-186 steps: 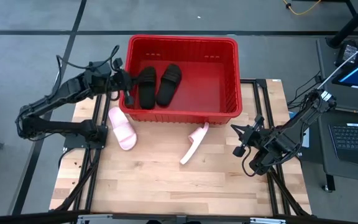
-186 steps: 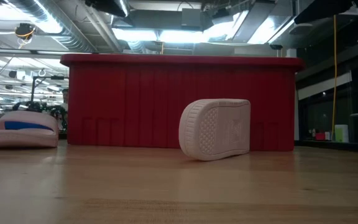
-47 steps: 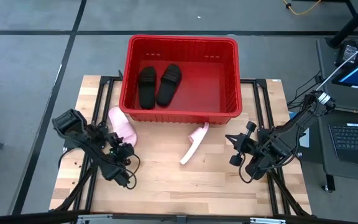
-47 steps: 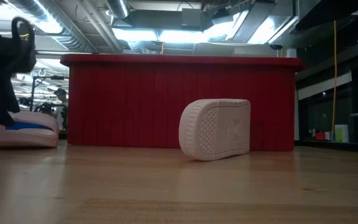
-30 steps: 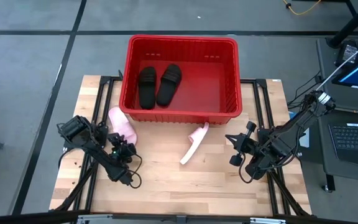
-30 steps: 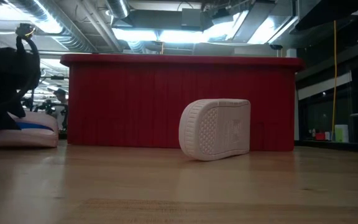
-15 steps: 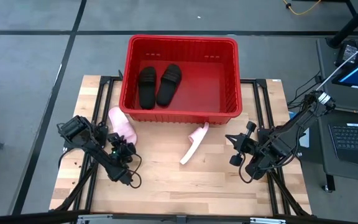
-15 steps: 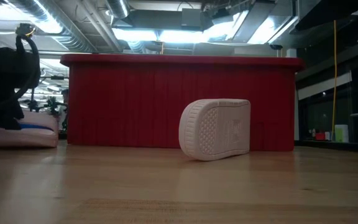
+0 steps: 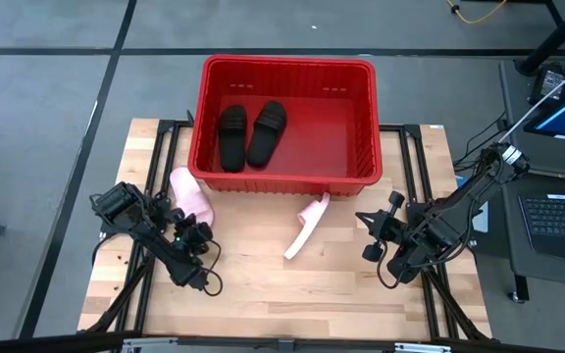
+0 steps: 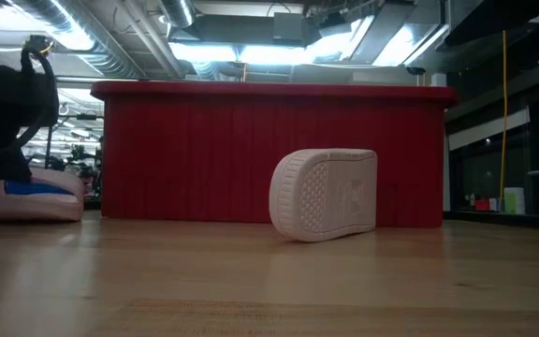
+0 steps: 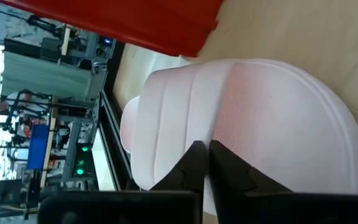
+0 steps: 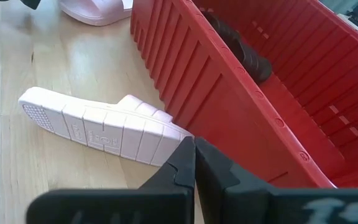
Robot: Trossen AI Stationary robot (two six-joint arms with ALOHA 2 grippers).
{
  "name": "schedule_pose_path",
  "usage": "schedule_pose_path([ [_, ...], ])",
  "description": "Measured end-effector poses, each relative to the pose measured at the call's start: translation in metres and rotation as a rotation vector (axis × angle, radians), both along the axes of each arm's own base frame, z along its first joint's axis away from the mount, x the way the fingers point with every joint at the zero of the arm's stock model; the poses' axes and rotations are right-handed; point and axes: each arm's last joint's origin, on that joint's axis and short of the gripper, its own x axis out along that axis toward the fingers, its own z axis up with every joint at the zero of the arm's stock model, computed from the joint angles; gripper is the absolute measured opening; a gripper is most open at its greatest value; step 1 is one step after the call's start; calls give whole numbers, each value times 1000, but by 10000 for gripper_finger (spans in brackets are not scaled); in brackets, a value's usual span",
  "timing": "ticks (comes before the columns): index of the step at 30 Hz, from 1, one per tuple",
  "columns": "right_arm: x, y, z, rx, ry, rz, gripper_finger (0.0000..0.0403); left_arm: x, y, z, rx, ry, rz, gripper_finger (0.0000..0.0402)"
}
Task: Pick and place slides into bin
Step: Put the left pink slide into the red bin
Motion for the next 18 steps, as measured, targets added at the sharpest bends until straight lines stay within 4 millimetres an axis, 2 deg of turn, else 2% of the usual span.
schedule_pose_path([
  [5, 0, 0, 0, 0, 0, 0, 10, 4, -8, 4, -30, -3, -8, 5],
  [10, 0, 0, 0, 0, 0, 0, 10, 13, -30, 16, -98, 14, -97, 3],
  [18, 0, 0, 0, 2, -1, -1, 10, 17, -79, 63, -156, -16, -222, 3],
])
